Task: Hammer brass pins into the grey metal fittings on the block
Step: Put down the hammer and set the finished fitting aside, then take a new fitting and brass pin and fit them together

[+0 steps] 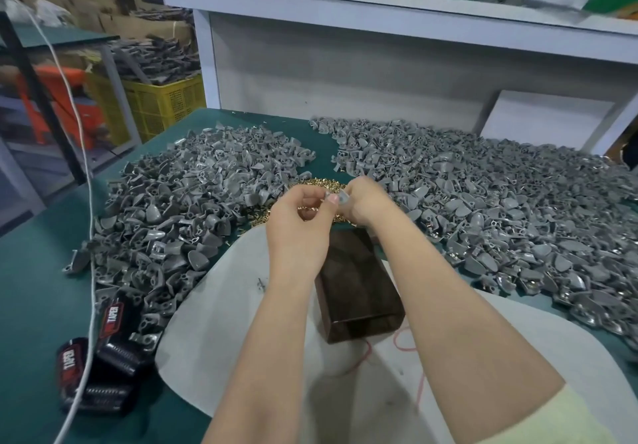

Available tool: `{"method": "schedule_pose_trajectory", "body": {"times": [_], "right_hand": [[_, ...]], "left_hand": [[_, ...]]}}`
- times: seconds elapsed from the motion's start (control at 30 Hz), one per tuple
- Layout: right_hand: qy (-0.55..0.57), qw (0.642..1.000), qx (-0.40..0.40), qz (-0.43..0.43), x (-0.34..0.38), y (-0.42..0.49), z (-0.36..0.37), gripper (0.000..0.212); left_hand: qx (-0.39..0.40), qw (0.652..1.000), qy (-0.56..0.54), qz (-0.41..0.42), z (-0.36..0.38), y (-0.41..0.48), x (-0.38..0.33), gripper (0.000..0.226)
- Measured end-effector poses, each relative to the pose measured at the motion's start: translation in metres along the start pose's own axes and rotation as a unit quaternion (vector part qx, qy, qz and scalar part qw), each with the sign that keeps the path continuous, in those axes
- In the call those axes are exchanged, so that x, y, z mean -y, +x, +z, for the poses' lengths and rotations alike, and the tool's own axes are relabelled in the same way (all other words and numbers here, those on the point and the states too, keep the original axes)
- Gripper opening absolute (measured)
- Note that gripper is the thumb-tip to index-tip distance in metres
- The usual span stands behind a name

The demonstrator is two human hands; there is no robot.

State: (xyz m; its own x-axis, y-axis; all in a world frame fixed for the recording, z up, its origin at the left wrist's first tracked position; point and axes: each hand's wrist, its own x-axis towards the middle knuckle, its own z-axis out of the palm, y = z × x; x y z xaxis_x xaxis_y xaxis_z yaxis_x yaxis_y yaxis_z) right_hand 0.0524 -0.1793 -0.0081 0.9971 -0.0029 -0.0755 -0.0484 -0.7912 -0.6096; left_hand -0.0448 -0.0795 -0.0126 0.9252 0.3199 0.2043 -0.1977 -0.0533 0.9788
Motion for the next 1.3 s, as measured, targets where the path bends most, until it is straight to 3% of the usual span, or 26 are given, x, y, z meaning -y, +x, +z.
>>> {"method": "schedule_pose_trajectory", "body": {"times": [0.13, 0.27, 0.37, 0.5, 0.67, 0.83, 1.07, 1.3], "right_hand": [[0.132, 0.989, -0.052, -0.042, -0.011, -0.039, -0.034, 0.016], [0.238, 0.968, -0.038, -0.069, -0.022, -0.081, -0.051, 0.01], [0.229, 0.97, -0.047, -0.072, -0.028, -0.099, -0.045, 0.009], [0.044, 0.989, -0.091, -0.109, -0.036, -0.099, -0.028, 0.006], [-0.049, 0.977, -0.138, -0.155, -0.04, -0.099, -0.014, 0.008], [-0.062, 0.973, -0.157, -0.16, -0.038, -0.097, -0.01, 0.007], [0.032, 0.971, -0.192, -0.139, -0.044, -0.1, 0.004, 0.008], [-0.002, 0.978, -0.172, -0.118, -0.039, -0.103, 0.001, 0.007]], "left_hand": [[0.085, 0.988, 0.125, 0.03, 0.003, -0.004, 0.001, 0.02], [0.143, 0.939, 0.311, 0.032, 0.007, -0.01, 0.001, 0.019], [0.143, 0.91, 0.388, 0.025, 0.007, -0.015, -0.003, 0.017], [0.154, 0.905, 0.395, 0.016, 0.007, -0.016, -0.007, 0.016], [0.161, 0.905, 0.393, 0.024, 0.006, -0.016, -0.007, 0.016], [0.163, 0.904, 0.393, 0.034, 0.007, -0.014, -0.005, 0.011], [0.159, 0.905, 0.393, 0.043, 0.007, -0.013, -0.003, 0.006], [0.161, 0.905, 0.392, 0.048, 0.007, -0.013, -0.003, 0.006]]}}
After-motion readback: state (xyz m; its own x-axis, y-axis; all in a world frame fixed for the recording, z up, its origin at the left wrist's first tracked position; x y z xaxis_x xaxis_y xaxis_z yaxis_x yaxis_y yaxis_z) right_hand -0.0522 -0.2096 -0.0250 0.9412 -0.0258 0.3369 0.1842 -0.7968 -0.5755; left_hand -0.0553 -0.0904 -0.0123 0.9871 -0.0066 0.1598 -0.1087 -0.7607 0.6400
